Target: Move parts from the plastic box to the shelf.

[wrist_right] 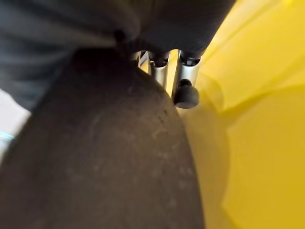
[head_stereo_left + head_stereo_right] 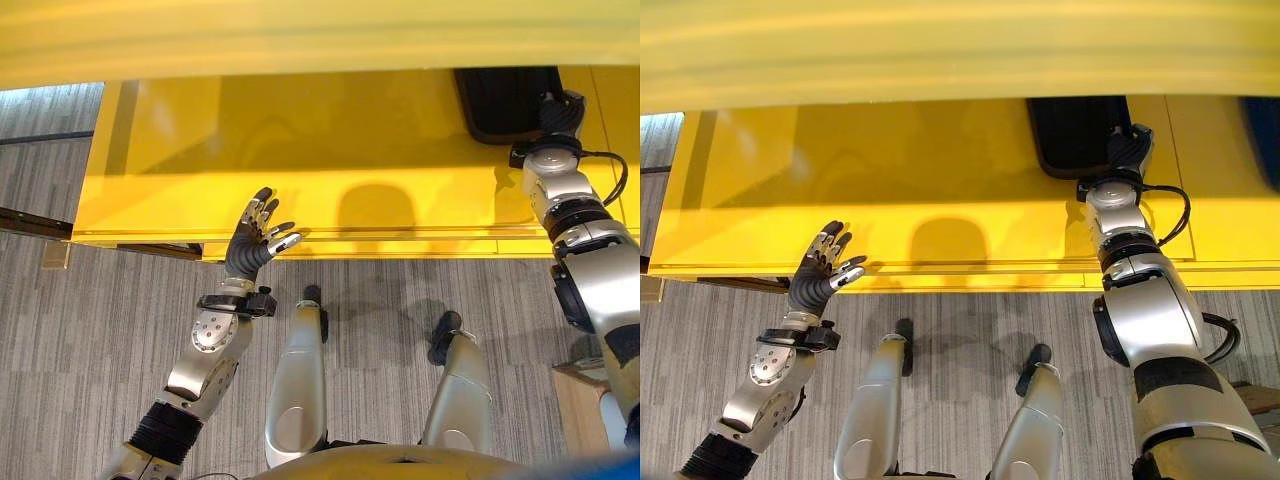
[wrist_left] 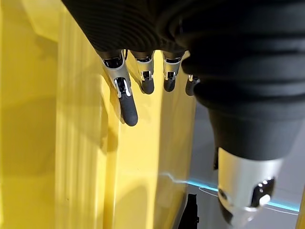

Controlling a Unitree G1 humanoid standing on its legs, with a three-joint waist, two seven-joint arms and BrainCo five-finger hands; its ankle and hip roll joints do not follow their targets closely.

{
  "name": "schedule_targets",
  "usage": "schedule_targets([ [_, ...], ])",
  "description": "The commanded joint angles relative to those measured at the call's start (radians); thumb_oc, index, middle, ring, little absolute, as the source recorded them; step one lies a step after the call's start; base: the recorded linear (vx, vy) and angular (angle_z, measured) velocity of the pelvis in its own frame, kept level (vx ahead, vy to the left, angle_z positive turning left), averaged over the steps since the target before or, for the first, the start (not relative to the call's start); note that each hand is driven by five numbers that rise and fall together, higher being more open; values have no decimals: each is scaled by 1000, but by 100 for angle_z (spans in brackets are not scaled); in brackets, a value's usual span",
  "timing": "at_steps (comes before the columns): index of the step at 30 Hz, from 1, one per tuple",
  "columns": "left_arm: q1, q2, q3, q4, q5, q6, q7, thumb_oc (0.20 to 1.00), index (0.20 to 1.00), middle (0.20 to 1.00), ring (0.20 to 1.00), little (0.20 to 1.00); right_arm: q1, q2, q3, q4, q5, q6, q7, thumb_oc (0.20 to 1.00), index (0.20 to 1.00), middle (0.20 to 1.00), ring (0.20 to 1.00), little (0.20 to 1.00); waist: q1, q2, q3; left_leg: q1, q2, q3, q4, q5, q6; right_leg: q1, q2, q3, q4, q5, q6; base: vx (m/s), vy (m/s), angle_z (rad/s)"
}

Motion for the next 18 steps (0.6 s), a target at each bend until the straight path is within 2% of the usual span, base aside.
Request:
schedule_targets([
  [1, -9, 26, -6, -29, -6, -50, 1, 1000, 1000, 1000, 1000, 1000, -42, -36, -21, 42, 39, -20, 3, 200, 200, 200, 200, 200, 7, 19, 19, -20, 3, -3, -39, 43, 13, 32, 45, 8, 78, -68, -30, 0, 0, 0],
  [3, -10, 32, -7, -32, -4, -51, 1, 1000, 1000, 1000, 1000, 1000, -40, -50, -28, 59, 44, -17, 2, 200, 200, 200, 200, 200, 7, 23, 22, -24, 4, -5, -38, 45, 12, 30, 45, 5, 81, -70, -29, 32, -25, 1],
  [4, -9, 36, -7, -35, -8, -52, -2, 1000, 1000, 1000, 1000, 1000, -39, -68, -35, 70, 48, -16, 0, 200, 200, 200, 200, 200, 6, 23, 21, -16, 6, -8, -31, 20, 4, 39, 45, 6, 91, -96, -21, 0, 0, 0],
  [5, -10, 36, -7, -35, -8, -52, -2, 1000, 1000, 1000, 1000, 1000, -40, -69, -35, 70, 48, -16, 0, 200, 200, 200, 200, 200, 7, 24, 26, -26, 4, -7, -37, 46, 11, 30, 44, 4, 84, -73, -28, 0, 0, 0],
  [6, -8, 38, -6, -34, -9, -53, -2, 1000, 1000, 1000, 1000, 1000, -38, -72, -36, 72, 47, -16, -1, 200, 200, 200, 200, 200, 6, 25, 25, -27, 4, -6, -40, 49, 11, 29, 45, 3, 85, -73, -29, -5, -5, 3],
  [7, -6, 39, -7, -33, -9, -52, -2, 1000, 1000, 1000, 1000, 1000, -37, -72, -38, 75, 47, -14, -1, 200, 200, 200, 200, 200, 7, 23, 23, -16, 6, -8, -33, 21, 4, 39, 46, 6, 93, -97, -22, 0, 0, 0],
  [8, -7, 39, -7, -32, -10, -52, -2, 1000, 1000, 1000, 1000, 1000, -36, -76, -38, 79, 47, -14, -2, 200, 200, 200, 200, 200, 7, 25, 28, -26, 4, -6, -39, 48, 10, 30, 46, 3, 86, -74, -29, 81, -25, 1],
  [9, -6, 39, -8, -31, -10, -52, -2, 1000, 1000, 1000, 1000, 1000, -36, -75, -38, 80, 47, -14, -2, 200, 200, 200, 200, 200, 7, 23, 24, -16, 6, -8, -33, 22, 4, 40, 47, 6, 92, -97, -22, 0, 0, 0],
  [12, -11, 41, -10, -28, -9, -50, -2, 1000, 1000, 1000, 1000, 1000, -26, -78, -47, 93, 58, -10, 0, 200, 200, 200, 200, 200, 7, 25, 30, -18, 9, -9, -33, 23, 2, 38, 47, 1, 96, -100, -22, -7, -8, 0],
  [13, -11, 41, -10, -28, -9, -50, -2, 1000, 1000, 1000, 1000, 1000, -27, -78, -47, 93, 58, -10, -1, 200, 200, 200, 200, 200, 7, 27, 34, -27, 8, -7, -39, 50, 9, 29, 47, -1, 90, -76, -29, -88, 7, 0],
  [15, -10, 41, -10, -29, -10, -48, -3, 1000, 1000, 1000, 1000, 1000, -19, -78, -54, 99, 59, -9, -4, 200, 200, 200, 200, 200, 6, 28, 36, -28, 9, -8, -37, 49, 9, 28, 47, -2, 93, -79, -30, -1, -13, 0],
  [16, -8, 40, -10, -27, -11, -48, -4, 1000, 1000, 1000, 1000, 1000, -14, -76, -55, 104, 56, -7, -2, 200, 200, 200, 200, 200, 6, 28, 33, -18, 10, -9, -30, 22, 2, 37, 48, 1, 101, -103, -23, 0, 0, 0],
  [17, -8, 40, -10, -27, -12, -47, -6, 1000, 1000, 1000, 1000, 1000, -12, -76, -56, 106, 57, -6, 0, 200, 200, 200, 200, 200, 6, 30, 38, -28, 9, -8, -35, 48, 8, 29, 48, -2, 94, -80, -30, 84, -27, -1],
  [18, -10, 40, -12, -27, -13, -47, -6, 1000, 1000, 1000, 1000, 1000, -6, -74, -60, 115, 58, -4, 2, 200, 200, 200, 200, 200, 5, 29, 36, -20, 10, -10, -25, 20, 2, 38, 48, 1, 104, -105, -23, 0, 0, 0],
])
